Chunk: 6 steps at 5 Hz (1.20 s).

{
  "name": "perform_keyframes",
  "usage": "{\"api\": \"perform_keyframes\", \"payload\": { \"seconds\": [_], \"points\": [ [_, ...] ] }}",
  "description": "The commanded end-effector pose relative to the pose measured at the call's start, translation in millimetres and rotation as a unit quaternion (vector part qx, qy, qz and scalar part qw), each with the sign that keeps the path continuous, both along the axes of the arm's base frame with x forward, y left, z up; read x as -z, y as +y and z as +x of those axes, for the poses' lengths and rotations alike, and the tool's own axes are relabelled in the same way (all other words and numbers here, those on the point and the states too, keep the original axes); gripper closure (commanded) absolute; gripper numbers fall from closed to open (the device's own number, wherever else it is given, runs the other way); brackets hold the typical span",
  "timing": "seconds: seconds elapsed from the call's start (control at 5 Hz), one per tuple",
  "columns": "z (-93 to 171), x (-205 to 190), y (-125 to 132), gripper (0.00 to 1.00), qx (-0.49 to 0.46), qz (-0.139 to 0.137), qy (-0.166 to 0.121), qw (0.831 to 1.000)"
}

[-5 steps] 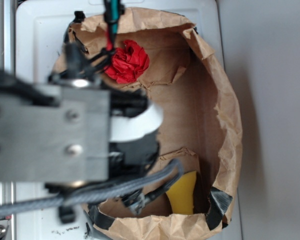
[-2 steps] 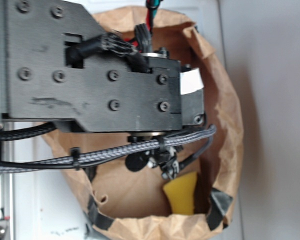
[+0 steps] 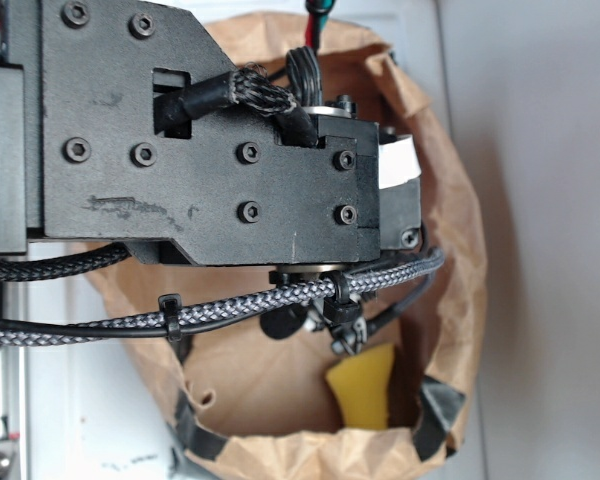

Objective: Grab the red paper.

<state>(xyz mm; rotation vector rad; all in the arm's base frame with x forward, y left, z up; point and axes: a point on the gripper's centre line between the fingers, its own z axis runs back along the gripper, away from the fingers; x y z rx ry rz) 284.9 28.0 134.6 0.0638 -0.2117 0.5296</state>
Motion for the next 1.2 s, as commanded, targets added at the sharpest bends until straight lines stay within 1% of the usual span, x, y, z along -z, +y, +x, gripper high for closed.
{"api": "perform_keyframes", "payload": {
  "seconds": [0.0,0.2,0.4,0.6,0.8,1.0],
  "points": [
    [7.4,-21.4,15.5,0.0,-0.021,0.003,-0.033,0.999],
    [7.4,-21.4,15.5,0.0,-0.021,0.003,-0.033,0.999],
    [-8.5,-14.6,28.7,0.0,-0.043,-0.012,-0.018,0.999],
    [-7.9,-11.9,34.2,0.0,-0.046,-0.016,-0.02,0.999],
    [-5.9,-10.2,29.0,0.0,-0.052,-0.008,-0.022,0.998],
    [23.3,18.1,49.0,0.0,-0.054,-0.005,-0.023,0.998]
  ]
}}
